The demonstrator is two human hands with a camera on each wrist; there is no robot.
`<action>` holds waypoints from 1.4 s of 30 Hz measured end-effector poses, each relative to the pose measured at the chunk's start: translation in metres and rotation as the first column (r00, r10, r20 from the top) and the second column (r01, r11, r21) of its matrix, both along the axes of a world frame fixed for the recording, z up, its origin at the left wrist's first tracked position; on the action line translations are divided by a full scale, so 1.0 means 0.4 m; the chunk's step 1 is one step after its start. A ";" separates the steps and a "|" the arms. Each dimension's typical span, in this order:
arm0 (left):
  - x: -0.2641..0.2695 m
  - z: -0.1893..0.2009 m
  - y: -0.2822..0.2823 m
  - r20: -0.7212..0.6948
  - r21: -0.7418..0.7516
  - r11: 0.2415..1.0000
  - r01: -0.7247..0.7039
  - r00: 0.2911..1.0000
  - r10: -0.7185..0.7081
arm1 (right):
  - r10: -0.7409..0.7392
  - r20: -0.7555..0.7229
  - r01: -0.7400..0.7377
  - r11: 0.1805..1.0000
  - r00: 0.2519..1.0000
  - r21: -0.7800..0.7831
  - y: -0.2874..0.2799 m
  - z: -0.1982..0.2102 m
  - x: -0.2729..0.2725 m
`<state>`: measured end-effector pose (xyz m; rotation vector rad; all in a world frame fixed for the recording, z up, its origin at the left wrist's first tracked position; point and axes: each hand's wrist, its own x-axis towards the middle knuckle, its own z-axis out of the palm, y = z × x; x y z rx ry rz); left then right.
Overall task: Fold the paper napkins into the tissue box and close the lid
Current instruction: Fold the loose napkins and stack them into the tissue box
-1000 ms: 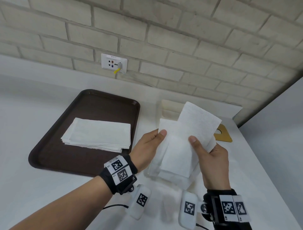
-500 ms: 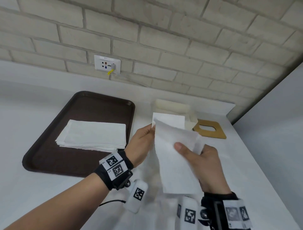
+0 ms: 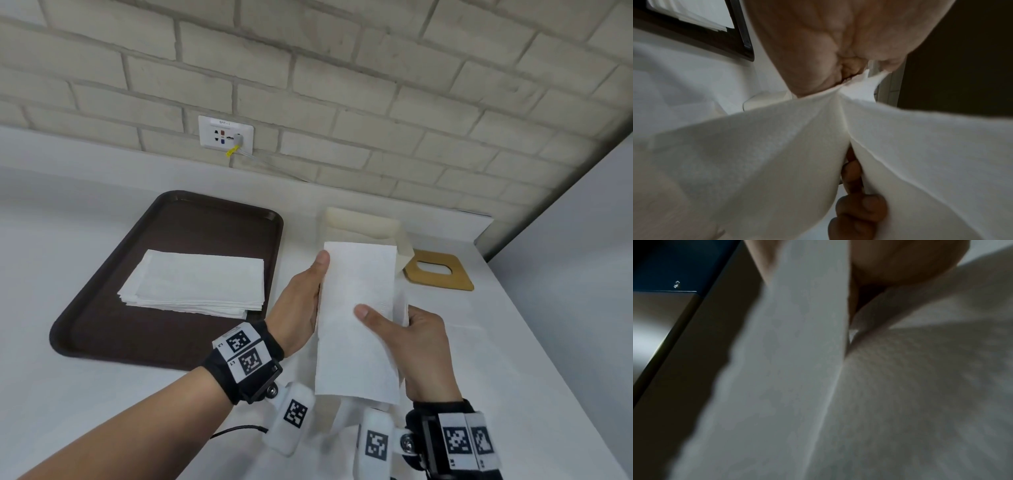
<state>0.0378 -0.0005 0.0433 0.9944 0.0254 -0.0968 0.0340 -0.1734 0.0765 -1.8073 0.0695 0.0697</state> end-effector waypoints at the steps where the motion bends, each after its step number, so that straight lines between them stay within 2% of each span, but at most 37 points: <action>1: 0.000 -0.003 0.000 0.005 -0.005 1.000 0.007 1.000 -0.007 | 0.001 0.007 -0.001 1.000 1.000 -0.008 0.001 -0.001 0.000; 6: 0.011 -0.034 -0.010 0.054 0.112 0.988 -0.106 0.994 0.100 | 0.010 0.022 -0.010 1.000 1.000 -0.022 -0.001 -0.020 0.004; 9: 0.020 -0.032 -0.011 0.054 0.116 0.980 -0.164 0.986 0.159 | 0.004 0.020 -0.003 0.999 1.000 -0.051 -0.019 -0.028 0.001; 11: 0.030 -0.033 -0.006 0.052 0.103 0.976 -0.194 0.980 0.190 | -0.062 0.027 0.064 0.995 0.998 -0.073 -0.055 -0.031 0.006; 13: 0.039 -0.032 0.007 0.049 0.099 0.969 -0.224 0.974 0.220 | -0.144 0.083 0.153 0.981 0.986 -0.123 -0.112 -0.033 0.018; 15: 0.047 -0.032 0.024 0.058 0.136 0.959 -0.250 0.968 0.244 | -0.158 0.164 0.191 0.959 0.974 -0.209 -0.159 -0.019 0.018; 17: 0.053 -0.034 0.036 0.077 0.188 0.949 -0.254 0.967 0.243 | -0.169 0.224 0.214 0.957 0.960 -0.197 -0.186 0.022 0.005; 19: 0.056 -0.035 0.040 0.080 0.220 0.946 -0.237 0.971 0.224 | -0.121 0.218 0.149 0.982 0.968 -0.118 -0.183 0.074 -0.018; 21: 0.055 -0.035 0.036 0.086 0.262 0.941 -0.214 0.976 0.199 | 0.056 0.204 -0.061 0.998 0.977 0.018 -0.160 0.122 -0.047; 23: 0.050 -0.030 0.024 0.097 0.280 0.941 -0.193 0.980 0.172 | 0.259 0.214 -0.293 0.945 0.942 0.144 -0.132 0.132 -0.054; 24: 0.047 -0.026 0.017 0.107 0.276 0.944 -0.182 0.982 0.157 | 0.297 0.215 -0.335 0.927 0.930 0.169 -0.113 0.126 -0.045; 27: 0.031 -0.009 -0.004 0.114 0.290 0.946 -0.146 0.987 0.117 | 0.186 0.208 -0.227 0.955 0.960 0.192 -0.051 0.088 0.003; 30: 0.011 0.003 -0.015 0.069 0.270 0.960 -0.078 0.996 0.062 | 0.089 0.216 -0.112 0.989 0.972 0.096 -0.013 0.045 0.039; 35: -0.006 0.011 -0.018 -0.025 0.031 0.998 0.045 0.999 -0.044 | 0.040 0.225 -0.023 0.997 0.973 -0.075 -0.002 0.018 0.050; 42: 0.010 -0.031 -0.038 0.068 0.261 0.964 -0.044 0.997 0.028 | -0.013 0.325 0.088 0.972 0.946 -0.217 -0.016 0.009 0.059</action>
